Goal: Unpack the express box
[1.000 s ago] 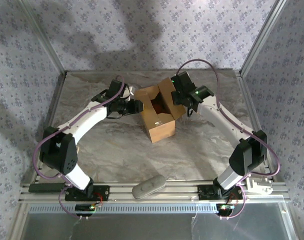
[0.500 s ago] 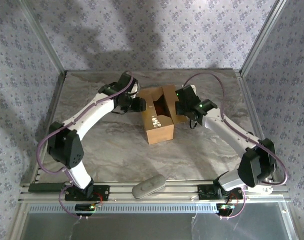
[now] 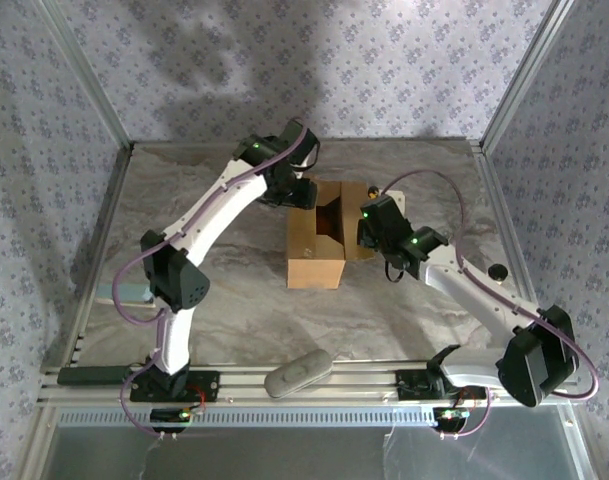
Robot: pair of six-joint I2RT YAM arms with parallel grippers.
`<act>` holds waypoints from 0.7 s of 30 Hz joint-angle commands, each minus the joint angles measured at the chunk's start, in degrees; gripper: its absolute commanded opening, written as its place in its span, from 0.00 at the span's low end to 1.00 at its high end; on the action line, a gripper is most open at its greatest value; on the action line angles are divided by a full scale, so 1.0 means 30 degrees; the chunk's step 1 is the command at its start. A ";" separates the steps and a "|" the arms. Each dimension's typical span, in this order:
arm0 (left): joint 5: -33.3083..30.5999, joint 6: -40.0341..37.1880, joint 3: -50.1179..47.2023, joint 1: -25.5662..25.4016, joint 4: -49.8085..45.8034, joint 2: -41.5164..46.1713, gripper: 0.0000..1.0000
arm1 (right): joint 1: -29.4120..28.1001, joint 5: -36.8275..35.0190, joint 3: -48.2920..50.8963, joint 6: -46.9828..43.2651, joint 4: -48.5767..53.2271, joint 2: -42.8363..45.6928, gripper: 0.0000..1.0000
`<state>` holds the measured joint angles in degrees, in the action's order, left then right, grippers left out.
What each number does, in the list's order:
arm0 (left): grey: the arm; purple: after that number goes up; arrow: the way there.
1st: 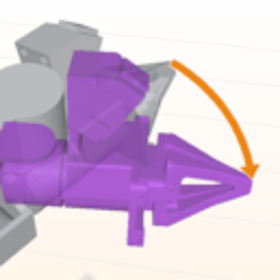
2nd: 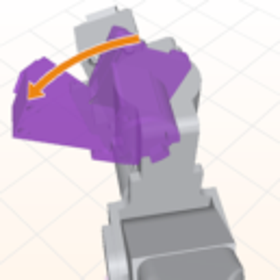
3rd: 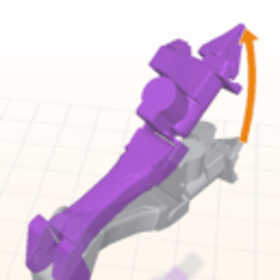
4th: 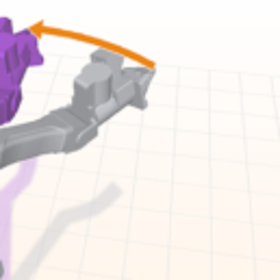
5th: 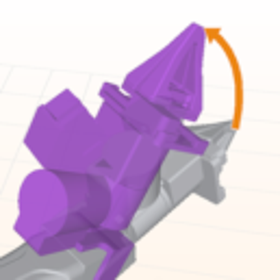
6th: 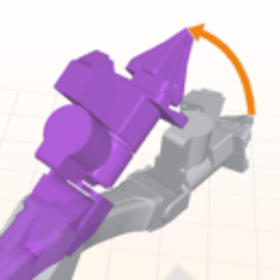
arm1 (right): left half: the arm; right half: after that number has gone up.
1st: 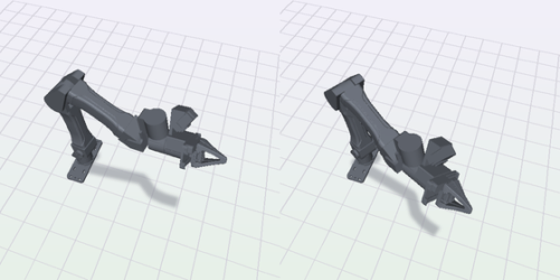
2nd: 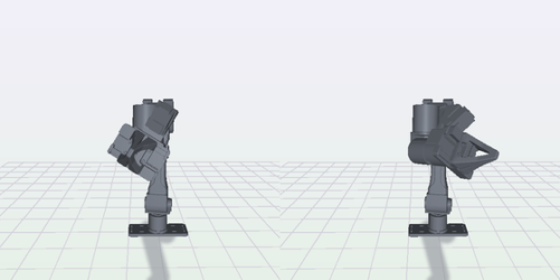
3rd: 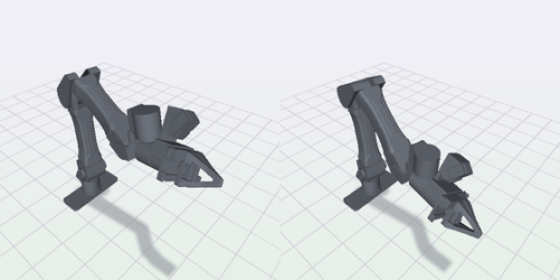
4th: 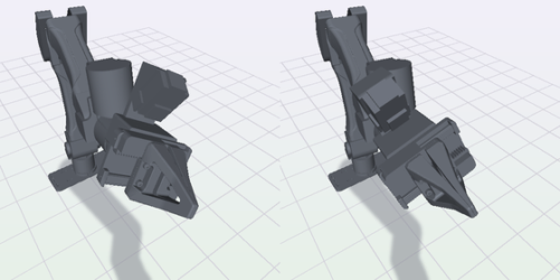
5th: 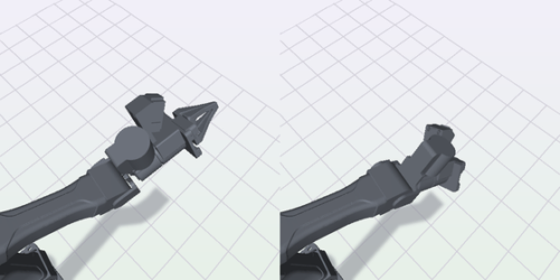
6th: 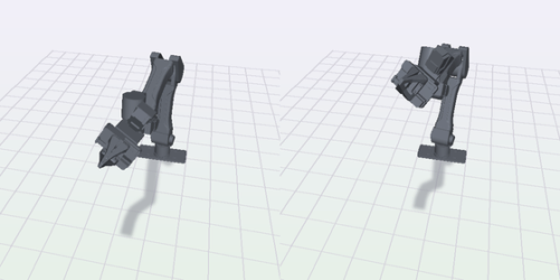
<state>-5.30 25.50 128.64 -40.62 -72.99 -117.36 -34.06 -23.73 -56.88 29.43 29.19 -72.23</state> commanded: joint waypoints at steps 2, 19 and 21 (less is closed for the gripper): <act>-0.1734 -0.0164 0.3270 -0.0498 -0.3798 -0.1693 0.60 | -0.0073 -0.0412 0.0306 0.0662 -0.0246 0.0492 0.67; -0.1476 0.0001 0.5113 -0.1162 -0.3693 -0.3016 0.61 | -0.0276 -0.0352 0.0036 0.1162 -0.0574 0.0418 0.68; -0.1315 -0.0004 0.5109 -0.1194 -0.3589 -0.3124 0.61 | -0.0291 -0.0382 0.0009 0.1197 -0.0552 0.0346 0.68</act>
<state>-9.87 25.54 142.04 -43.53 -83.77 -125.08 -34.57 -23.75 -56.49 31.79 27.35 -71.61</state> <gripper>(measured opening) 0.608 0.677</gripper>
